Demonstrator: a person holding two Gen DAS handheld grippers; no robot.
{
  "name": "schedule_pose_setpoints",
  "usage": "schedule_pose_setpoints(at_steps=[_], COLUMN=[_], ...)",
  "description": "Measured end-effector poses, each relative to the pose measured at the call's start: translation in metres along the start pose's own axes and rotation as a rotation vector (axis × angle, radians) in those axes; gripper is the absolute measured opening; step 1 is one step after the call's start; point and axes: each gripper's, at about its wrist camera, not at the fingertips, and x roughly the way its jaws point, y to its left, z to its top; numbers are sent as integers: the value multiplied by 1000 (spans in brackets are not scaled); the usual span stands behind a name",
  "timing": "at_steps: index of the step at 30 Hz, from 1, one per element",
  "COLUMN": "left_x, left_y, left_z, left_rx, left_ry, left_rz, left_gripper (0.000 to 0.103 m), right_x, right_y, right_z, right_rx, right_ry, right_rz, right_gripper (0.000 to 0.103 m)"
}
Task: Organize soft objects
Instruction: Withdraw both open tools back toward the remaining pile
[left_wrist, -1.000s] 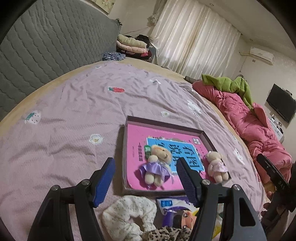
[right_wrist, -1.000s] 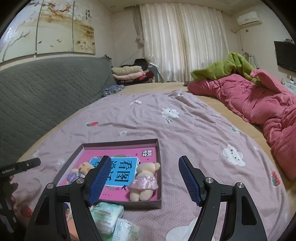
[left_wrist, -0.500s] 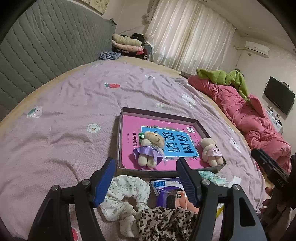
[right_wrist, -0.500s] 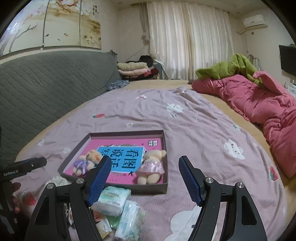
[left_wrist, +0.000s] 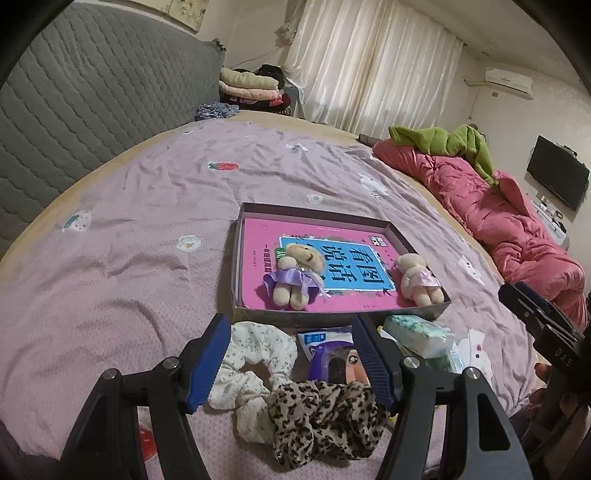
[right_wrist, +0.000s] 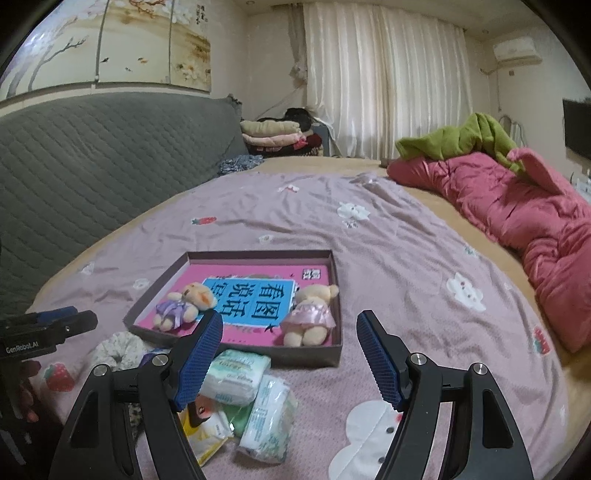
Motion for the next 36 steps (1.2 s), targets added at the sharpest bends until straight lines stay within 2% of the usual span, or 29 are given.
schedule_pose_setpoints(at_steps=[25, 36], left_x=[-20, -23], left_y=[-22, -25], left_z=[-24, -35], left_rx=[29, 46], left_ry=[41, 74], left_rz=[-32, -22], left_gripper=[68, 68], right_x=[-17, -25], right_y=[5, 6], right_z=[-19, -28], right_rx=[-12, 8], right_ry=[26, 53], right_rz=[35, 58], right_gripper=[76, 76])
